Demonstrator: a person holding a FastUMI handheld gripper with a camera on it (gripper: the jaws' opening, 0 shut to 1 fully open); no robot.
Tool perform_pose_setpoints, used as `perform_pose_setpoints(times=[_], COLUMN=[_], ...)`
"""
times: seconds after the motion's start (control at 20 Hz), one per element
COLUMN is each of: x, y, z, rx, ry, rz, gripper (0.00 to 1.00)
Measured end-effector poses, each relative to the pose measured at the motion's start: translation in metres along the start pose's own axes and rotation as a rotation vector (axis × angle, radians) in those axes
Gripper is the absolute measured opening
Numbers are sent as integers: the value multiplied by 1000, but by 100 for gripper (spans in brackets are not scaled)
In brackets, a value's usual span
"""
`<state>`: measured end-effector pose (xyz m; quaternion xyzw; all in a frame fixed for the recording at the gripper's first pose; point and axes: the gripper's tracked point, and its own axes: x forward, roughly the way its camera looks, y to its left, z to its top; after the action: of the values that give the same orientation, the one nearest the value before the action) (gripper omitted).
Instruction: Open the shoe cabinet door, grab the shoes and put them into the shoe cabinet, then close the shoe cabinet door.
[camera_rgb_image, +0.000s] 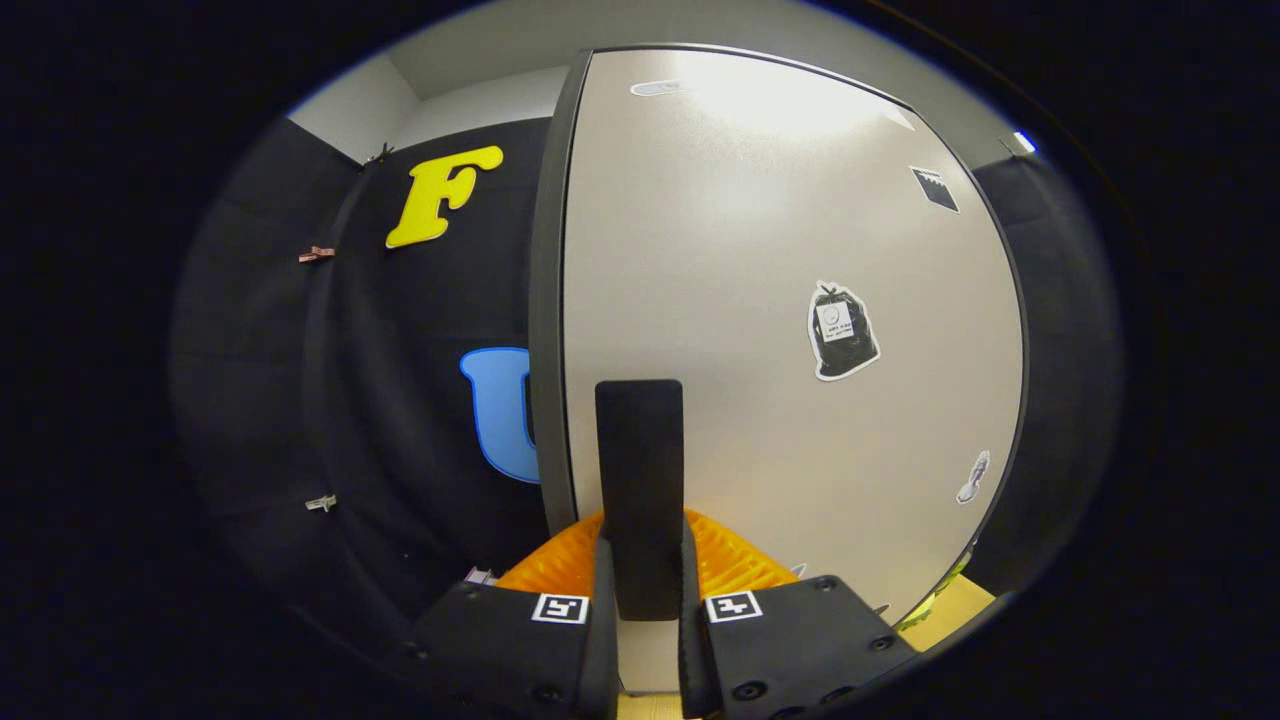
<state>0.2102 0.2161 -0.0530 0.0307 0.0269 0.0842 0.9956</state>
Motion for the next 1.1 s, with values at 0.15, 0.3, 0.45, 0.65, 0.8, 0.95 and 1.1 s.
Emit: perform_pose_setpoints(times=[0.15, 0.3, 0.45, 0.65, 0.8, 0.95, 1.1], x=[-12, -33, -56, -88, -100, -118, -139], y=[0, -1, -5, -14, -19, -26, -39], z=[-1, 0, 1, 5, 5, 9, 9], rx=[-4, -1, -1, -1, 3, 11, 27], ry=[9, 13, 10, 6, 6, 7, 4], rz=[36, 65, 87, 112, 130, 144, 156], gripper=[27, 28, 27, 28, 28, 27, 27])
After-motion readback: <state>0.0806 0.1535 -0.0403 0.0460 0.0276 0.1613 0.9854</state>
